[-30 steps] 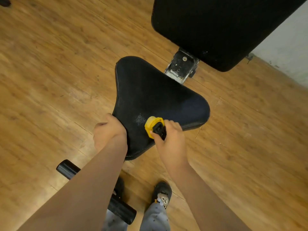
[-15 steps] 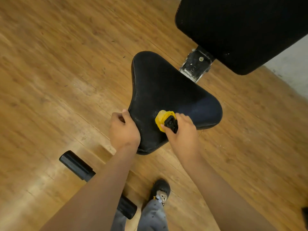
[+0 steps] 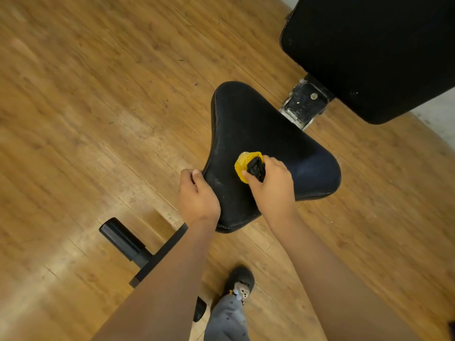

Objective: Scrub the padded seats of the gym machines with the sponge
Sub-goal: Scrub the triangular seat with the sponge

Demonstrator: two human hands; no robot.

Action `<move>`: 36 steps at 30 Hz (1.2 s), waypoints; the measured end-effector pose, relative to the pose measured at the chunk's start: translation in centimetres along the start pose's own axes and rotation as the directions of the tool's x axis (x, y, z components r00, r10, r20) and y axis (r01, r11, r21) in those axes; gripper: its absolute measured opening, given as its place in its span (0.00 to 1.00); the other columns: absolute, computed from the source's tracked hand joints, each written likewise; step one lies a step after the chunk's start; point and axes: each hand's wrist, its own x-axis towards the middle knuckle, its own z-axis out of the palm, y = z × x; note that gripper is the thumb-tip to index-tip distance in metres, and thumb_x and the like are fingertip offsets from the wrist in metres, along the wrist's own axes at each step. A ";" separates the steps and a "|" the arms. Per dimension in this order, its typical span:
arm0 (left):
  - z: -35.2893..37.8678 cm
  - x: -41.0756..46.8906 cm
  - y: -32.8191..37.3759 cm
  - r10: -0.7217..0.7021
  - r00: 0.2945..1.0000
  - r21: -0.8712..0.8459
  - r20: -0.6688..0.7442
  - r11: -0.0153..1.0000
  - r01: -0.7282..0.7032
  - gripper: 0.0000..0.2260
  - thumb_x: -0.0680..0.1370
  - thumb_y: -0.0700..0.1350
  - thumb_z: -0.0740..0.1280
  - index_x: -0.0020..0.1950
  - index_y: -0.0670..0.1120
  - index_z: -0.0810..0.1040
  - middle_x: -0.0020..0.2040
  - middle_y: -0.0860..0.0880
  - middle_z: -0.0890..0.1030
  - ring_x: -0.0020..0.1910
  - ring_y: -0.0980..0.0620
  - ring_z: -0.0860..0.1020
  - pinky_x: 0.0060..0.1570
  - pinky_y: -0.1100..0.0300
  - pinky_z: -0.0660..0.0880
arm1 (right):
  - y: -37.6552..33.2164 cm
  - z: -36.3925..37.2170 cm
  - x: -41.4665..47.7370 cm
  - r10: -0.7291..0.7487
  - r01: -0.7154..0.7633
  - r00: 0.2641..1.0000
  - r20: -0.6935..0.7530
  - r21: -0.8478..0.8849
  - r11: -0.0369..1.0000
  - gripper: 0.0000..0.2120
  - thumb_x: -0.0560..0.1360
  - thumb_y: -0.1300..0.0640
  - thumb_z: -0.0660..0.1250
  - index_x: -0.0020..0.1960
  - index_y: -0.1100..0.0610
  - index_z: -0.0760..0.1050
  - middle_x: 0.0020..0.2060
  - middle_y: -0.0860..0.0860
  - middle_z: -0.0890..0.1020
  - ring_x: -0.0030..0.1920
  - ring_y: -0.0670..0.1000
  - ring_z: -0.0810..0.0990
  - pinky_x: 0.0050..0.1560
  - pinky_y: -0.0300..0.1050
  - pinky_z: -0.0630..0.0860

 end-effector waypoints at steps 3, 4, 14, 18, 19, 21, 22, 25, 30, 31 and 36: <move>0.0 0.0 -0.2 0.020 1.000 -0.006 -0.004 1.000 -0.020 0.11 0.84 0.47 0.53 0.48 0.44 0.71 0.37 0.54 0.71 0.35 0.58 0.70 0.30 0.69 0.63 | -0.6 0.1 -1.1 -0.005 0.005 1.000 -0.005 0.035 0.999 0.20 0.76 0.51 0.69 0.64 0.58 0.72 0.55 0.51 0.76 0.58 0.49 0.73 0.54 0.37 0.68; 0.1 0.1 -0.3 0.023 1.000 -0.003 -0.009 1.000 -0.023 0.11 0.84 0.47 0.53 0.48 0.44 0.71 0.37 0.54 0.71 0.35 0.58 0.70 0.30 0.69 0.63 | -0.4 0.2 -2.0 -0.039 0.038 0.999 0.007 0.036 0.999 0.19 0.75 0.51 0.69 0.62 0.58 0.73 0.51 0.49 0.75 0.56 0.49 0.73 0.52 0.36 0.67; 0.0 0.2 0.0 -0.006 0.999 -0.082 0.040 0.997 0.010 0.10 0.83 0.50 0.57 0.50 0.46 0.73 0.40 0.53 0.75 0.38 0.56 0.73 0.37 0.59 0.70 | -1.2 0.2 1.9 -0.068 0.068 0.998 -0.011 0.015 0.998 0.18 0.76 0.50 0.69 0.60 0.59 0.74 0.53 0.53 0.78 0.56 0.52 0.76 0.54 0.43 0.71; -1.4 0.4 -2.0 -0.089 0.950 -0.355 0.298 0.914 0.197 0.09 0.83 0.51 0.57 0.45 0.52 0.72 0.46 0.49 0.77 0.45 0.51 0.76 0.46 0.57 0.74 | -1.5 0.8 -2.2 -0.136 0.135 0.990 0.022 0.053 0.989 0.16 0.73 0.51 0.71 0.55 0.60 0.75 0.49 0.53 0.78 0.52 0.52 0.76 0.52 0.46 0.73; -1.8 0.0 -2.8 -0.076 0.934 -0.372 0.349 0.903 0.213 0.09 0.83 0.53 0.56 0.46 0.55 0.73 0.49 0.49 0.78 0.49 0.51 0.77 0.50 0.56 0.75 | -1.3 1.0 -3.9 -0.174 0.172 0.984 0.040 0.046 0.984 0.14 0.73 0.52 0.72 0.52 0.59 0.75 0.46 0.51 0.76 0.50 0.52 0.75 0.49 0.44 0.71; -2.2 -1.0 -3.8 -0.038 0.932 -0.393 0.360 0.900 0.188 0.10 0.83 0.55 0.54 0.54 0.58 0.74 0.57 0.50 0.78 0.57 0.52 0.77 0.53 0.60 0.75 | -1.2 1.3 -6.1 -0.234 0.233 0.970 0.058 0.025 0.972 0.12 0.72 0.53 0.73 0.49 0.57 0.73 0.42 0.47 0.73 0.48 0.49 0.73 0.45 0.41 0.69; -2.1 -1.3 -3.9 -0.022 0.938 -0.400 0.346 0.901 0.169 0.11 0.83 0.55 0.53 0.60 0.56 0.73 0.60 0.51 0.77 0.59 0.53 0.76 0.53 0.63 0.74 | -1.3 1.4 -6.1 -0.251 0.251 0.967 0.051 0.014 0.968 0.12 0.72 0.54 0.73 0.49 0.57 0.73 0.42 0.47 0.73 0.48 0.49 0.73 0.45 0.41 0.68; -1.6 -1.5 -3.9 0.007 0.955 -0.380 0.298 0.918 0.112 0.18 0.84 0.55 0.52 0.70 0.50 0.69 0.65 0.50 0.74 0.64 0.52 0.73 0.55 0.64 0.72 | -2.3 1.8 -3.0 -0.243 0.244 0.970 0.028 -0.029 0.969 0.14 0.74 0.52 0.70 0.54 0.60 0.75 0.47 0.52 0.78 0.52 0.52 0.74 0.48 0.40 0.66; -2.3 -1.3 -4.0 0.037 0.951 -0.273 0.306 0.961 0.050 0.20 0.84 0.56 0.50 0.71 0.50 0.68 0.65 0.49 0.74 0.64 0.50 0.72 0.60 0.56 0.71 | -3.7 1.8 1.6 -0.162 0.160 0.986 0.040 0.040 0.986 0.15 0.73 0.49 0.71 0.53 0.58 0.77 0.48 0.52 0.81 0.51 0.52 0.78 0.53 0.49 0.76; -2.6 -1.1 -3.9 0.033 0.946 -0.261 0.321 0.964 0.055 0.19 0.84 0.55 0.50 0.71 0.50 0.69 0.63 0.49 0.75 0.62 0.50 0.73 0.58 0.57 0.71 | -3.1 1.4 1.2 -0.144 0.143 0.989 0.025 0.042 0.989 0.14 0.73 0.49 0.71 0.53 0.58 0.77 0.48 0.52 0.81 0.51 0.52 0.78 0.53 0.49 0.75; -3.2 0.2 -2.4 0.012 0.945 -0.131 0.328 0.991 0.033 0.14 0.84 0.54 0.53 0.63 0.50 0.72 0.55 0.51 0.77 0.56 0.50 0.76 0.53 0.57 0.72 | 4.8 -2.6 -2.9 0.233 -0.165 0.948 -0.217 0.291 0.942 0.11 0.75 0.51 0.70 0.54 0.55 0.78 0.43 0.46 0.79 0.48 0.48 0.78 0.47 0.40 0.70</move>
